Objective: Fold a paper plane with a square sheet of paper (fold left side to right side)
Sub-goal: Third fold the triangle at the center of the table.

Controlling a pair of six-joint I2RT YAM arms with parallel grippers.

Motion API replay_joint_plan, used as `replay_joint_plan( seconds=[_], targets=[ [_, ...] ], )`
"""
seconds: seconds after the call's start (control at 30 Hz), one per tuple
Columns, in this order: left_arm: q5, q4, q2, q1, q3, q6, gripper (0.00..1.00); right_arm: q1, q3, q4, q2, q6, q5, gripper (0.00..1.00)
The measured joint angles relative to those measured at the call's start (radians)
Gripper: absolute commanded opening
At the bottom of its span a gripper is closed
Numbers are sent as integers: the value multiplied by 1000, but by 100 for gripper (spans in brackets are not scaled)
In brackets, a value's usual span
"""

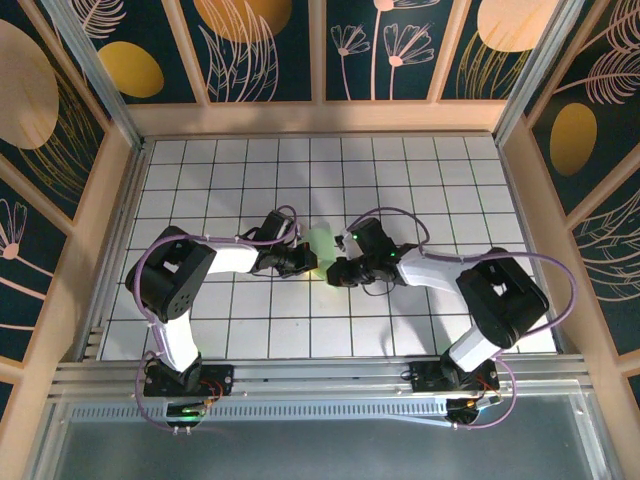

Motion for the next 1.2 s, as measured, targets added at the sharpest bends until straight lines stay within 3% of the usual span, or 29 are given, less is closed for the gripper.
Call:
replay_joint_plan(
  seconds=[1.2],
  targets=[
    [0, 5, 0, 0, -3, -3, 5, 0, -10, 22, 90, 42, 8, 0]
  ],
)
